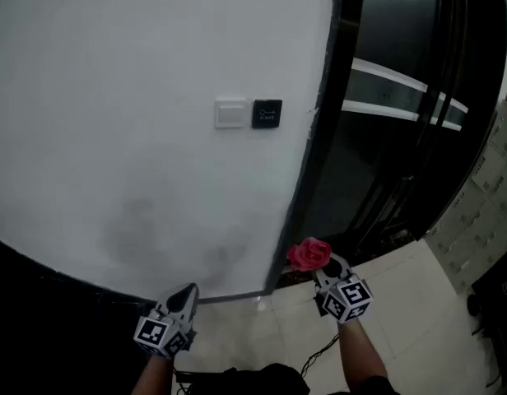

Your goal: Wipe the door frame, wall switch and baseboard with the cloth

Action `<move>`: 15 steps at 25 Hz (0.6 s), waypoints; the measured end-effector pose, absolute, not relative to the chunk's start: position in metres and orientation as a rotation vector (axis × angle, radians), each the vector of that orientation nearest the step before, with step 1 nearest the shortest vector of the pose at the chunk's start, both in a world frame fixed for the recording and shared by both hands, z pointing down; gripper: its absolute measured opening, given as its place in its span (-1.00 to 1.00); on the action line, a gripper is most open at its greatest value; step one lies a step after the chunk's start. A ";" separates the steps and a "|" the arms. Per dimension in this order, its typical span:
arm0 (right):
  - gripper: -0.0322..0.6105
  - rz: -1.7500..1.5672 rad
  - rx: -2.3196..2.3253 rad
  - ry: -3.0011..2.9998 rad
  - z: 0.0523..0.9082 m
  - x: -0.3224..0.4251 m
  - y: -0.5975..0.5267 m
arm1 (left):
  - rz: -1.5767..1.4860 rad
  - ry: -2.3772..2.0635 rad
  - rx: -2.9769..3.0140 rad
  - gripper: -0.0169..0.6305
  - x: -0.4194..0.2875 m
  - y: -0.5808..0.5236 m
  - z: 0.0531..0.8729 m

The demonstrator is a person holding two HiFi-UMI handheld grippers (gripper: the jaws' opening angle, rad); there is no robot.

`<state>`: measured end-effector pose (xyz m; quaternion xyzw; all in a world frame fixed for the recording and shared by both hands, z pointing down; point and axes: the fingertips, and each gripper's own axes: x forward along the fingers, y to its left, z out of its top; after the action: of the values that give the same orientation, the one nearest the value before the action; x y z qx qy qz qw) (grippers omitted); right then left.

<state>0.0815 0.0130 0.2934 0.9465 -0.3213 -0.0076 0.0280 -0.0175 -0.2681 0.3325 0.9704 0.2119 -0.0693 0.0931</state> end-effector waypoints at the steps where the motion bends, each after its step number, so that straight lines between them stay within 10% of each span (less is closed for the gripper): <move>1: -0.73 -0.037 2.897 -0.992 0.287 0.089 0.014 | -0.200 0.624 2.889 -0.97 -0.017 -0.265 0.334; 15: -0.73 -0.277 2.462 -0.926 0.170 0.260 0.062 | -0.252 0.365 2.977 -0.97 0.079 -0.159 0.296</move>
<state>0.2601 0.0624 0.1703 0.9023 -0.3395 -0.1016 0.2456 0.0787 -0.1587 0.2963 0.9870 0.1209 -0.0834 0.0659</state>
